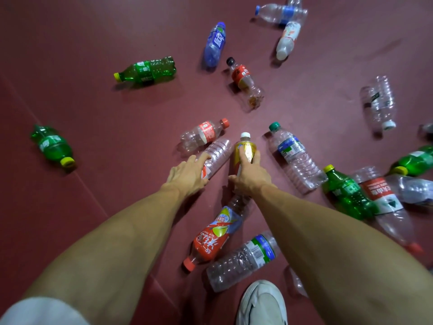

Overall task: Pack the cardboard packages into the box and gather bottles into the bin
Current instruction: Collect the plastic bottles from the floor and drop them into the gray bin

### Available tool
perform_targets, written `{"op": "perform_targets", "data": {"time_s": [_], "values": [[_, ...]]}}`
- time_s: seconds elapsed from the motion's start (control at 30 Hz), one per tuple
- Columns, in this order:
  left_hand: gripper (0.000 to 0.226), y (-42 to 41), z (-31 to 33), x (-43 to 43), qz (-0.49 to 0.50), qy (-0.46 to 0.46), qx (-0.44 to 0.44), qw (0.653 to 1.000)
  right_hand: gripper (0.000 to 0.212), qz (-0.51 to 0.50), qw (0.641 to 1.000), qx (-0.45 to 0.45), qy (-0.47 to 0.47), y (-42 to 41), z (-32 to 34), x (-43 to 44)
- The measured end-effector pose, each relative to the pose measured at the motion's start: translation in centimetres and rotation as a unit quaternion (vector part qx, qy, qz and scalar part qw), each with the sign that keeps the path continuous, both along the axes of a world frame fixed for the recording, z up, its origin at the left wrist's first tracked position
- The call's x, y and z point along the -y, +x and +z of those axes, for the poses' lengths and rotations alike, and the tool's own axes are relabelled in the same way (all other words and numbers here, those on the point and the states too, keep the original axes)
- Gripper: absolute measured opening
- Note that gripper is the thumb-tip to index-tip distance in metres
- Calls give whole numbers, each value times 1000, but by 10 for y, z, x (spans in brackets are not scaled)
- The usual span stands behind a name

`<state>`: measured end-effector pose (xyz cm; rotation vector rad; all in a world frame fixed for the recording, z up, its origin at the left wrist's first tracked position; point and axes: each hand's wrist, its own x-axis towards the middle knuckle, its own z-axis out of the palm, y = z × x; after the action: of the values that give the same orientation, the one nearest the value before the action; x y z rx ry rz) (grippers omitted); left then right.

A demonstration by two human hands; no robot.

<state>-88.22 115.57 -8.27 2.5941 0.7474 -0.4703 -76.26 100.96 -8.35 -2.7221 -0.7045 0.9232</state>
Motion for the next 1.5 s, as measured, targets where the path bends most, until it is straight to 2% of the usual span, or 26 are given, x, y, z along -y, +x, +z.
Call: {"op": "perform_targets", "data": {"time_s": [0.17,0.3,0.67,0.87,1.03,1.17,1.5], "values": [[77,5,19,2,-17,24,-15,999,92,33,999,9,-24,-1,13,0],[77,17,94,-2,-14,8,11,1000,92,53,998,24,-28,6,90,1],[84,42,451,10,-74,4,23,997,92,-10,999,37,3,-3,447,27],[84,31,621,46,-156,5,33,987,87,-93,995,37,-3,-42,625,80],[82,32,719,106,-290,3,79,954,94,-205,977,56,-5,-85,722,149],[77,35,769,177,-379,-4,131,916,94,-298,950,96,-12,-118,779,226],[88,-16,841,422,-563,-37,151,812,94,-463,873,147,-48,-240,847,443]]}}
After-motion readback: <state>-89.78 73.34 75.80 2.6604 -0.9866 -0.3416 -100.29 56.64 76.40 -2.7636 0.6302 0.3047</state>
